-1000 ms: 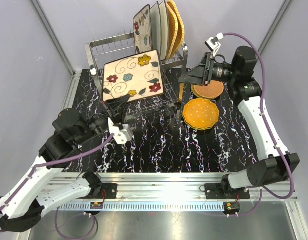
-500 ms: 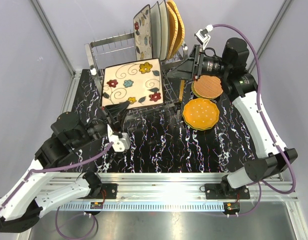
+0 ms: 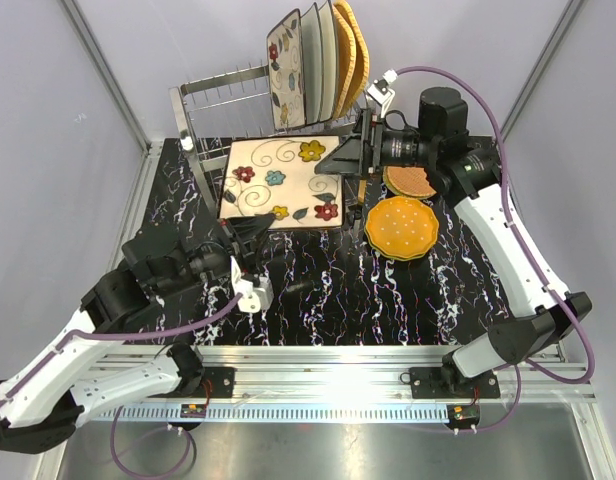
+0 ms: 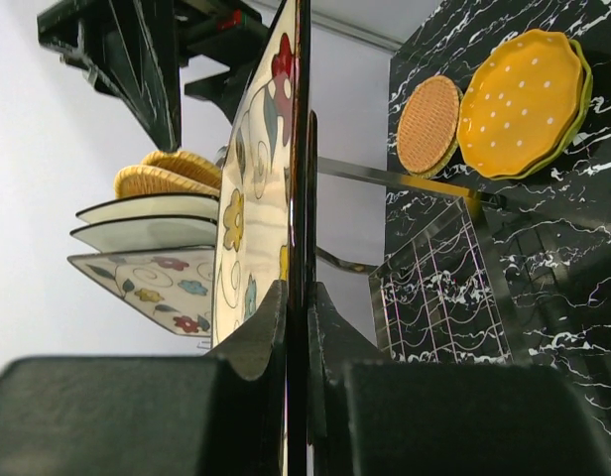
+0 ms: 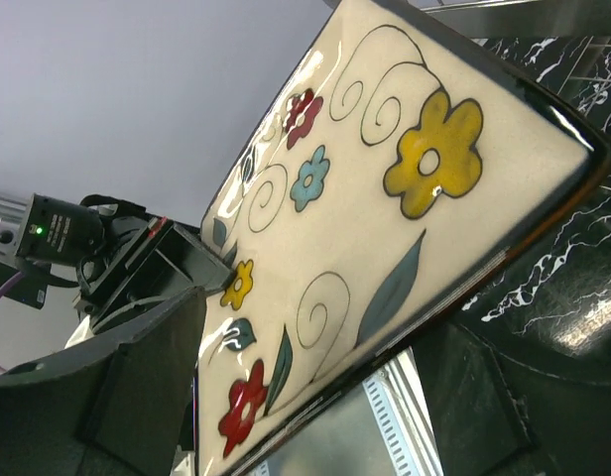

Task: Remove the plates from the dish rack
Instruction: Pass the plate from the left arm to the right

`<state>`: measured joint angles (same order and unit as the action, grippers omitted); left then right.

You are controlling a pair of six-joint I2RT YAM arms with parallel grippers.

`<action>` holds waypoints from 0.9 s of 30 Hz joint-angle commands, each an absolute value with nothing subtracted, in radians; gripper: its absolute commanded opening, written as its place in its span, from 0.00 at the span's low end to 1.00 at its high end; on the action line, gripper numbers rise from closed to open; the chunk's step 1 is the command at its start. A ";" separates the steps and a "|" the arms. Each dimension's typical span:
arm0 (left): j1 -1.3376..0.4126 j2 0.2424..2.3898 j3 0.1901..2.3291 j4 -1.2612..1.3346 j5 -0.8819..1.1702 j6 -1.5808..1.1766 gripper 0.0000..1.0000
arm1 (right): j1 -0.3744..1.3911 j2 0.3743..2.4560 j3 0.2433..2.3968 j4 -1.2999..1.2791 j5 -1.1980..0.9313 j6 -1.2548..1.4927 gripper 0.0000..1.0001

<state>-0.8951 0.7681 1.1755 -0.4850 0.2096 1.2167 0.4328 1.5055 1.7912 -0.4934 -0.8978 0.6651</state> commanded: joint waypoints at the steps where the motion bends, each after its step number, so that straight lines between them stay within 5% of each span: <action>1: -0.920 0.750 1.256 -0.167 0.206 1.348 0.00 | 0.462 1.506 1.802 -0.508 -0.862 0.652 0.88; 12: -0.969 0.781 1.266 -0.184 0.172 1.376 0.00 | 0.486 1.477 1.732 -0.525 -0.845 0.693 0.79; 23: -0.996 0.798 1.252 -0.172 0.149 1.353 0.00 | 0.482 1.444 1.710 -0.454 -0.897 0.741 0.06; 26: -1.003 0.795 1.229 -0.140 0.147 1.322 0.02 | 0.465 1.430 1.700 -0.416 -0.926 0.761 0.00; 27: -1.005 0.790 1.223 -0.124 0.146 1.310 0.10 | 0.457 1.422 1.697 -0.404 -0.936 0.765 0.00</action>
<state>-0.9894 0.8207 1.1767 -0.4801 0.1150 1.3380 0.4568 1.4918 1.6970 -0.5510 -0.8341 0.9096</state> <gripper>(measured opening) 0.092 0.115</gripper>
